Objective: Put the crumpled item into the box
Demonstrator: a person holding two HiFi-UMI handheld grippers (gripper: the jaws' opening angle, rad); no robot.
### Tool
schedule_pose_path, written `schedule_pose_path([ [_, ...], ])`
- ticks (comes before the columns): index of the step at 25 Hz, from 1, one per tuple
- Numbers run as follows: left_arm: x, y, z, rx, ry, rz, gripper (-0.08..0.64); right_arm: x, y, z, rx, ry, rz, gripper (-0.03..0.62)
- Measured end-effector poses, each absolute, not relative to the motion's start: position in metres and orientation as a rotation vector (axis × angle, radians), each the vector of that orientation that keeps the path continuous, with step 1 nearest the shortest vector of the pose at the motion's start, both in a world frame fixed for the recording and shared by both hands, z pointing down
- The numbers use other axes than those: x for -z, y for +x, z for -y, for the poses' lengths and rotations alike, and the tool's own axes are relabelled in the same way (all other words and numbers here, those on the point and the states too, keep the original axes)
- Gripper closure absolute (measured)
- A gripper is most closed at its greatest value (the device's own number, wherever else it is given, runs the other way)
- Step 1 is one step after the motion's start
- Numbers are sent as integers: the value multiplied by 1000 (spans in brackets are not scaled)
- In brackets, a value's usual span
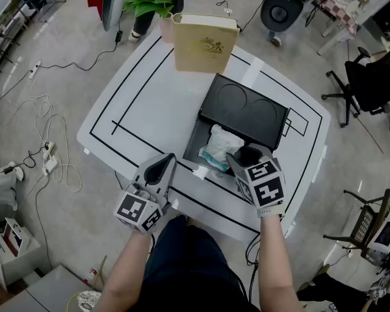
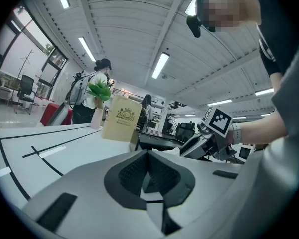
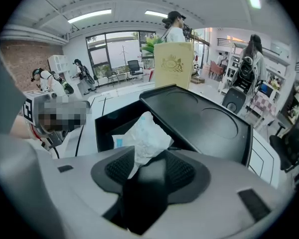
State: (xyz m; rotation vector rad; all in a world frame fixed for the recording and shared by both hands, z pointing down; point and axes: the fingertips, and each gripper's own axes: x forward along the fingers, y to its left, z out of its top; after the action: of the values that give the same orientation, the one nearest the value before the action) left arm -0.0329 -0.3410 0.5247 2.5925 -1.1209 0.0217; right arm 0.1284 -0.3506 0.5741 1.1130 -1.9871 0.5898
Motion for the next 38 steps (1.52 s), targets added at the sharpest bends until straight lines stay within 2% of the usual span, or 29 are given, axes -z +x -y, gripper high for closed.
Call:
schedule_pose_path([
  [14,-522,-26,330,-10,2607,1089,568,-567,130,334,-576,1130,2012,390],
  [15,-521,-26,329,-11,2609,1087,568,-566,130,333,-564,1134,2014,400],
  [20,-517,-22,325,-16,2620,1072,568,-558,133,328,-480,1179,2042,536],
  [23,-515,-18,322,-17,2629,1061,568,-546,130,327,-454,1225,2113,586],
  [38,-496,5,318,-3,2691,1002,568,-500,137,306,-565,1397,2387,588],
])
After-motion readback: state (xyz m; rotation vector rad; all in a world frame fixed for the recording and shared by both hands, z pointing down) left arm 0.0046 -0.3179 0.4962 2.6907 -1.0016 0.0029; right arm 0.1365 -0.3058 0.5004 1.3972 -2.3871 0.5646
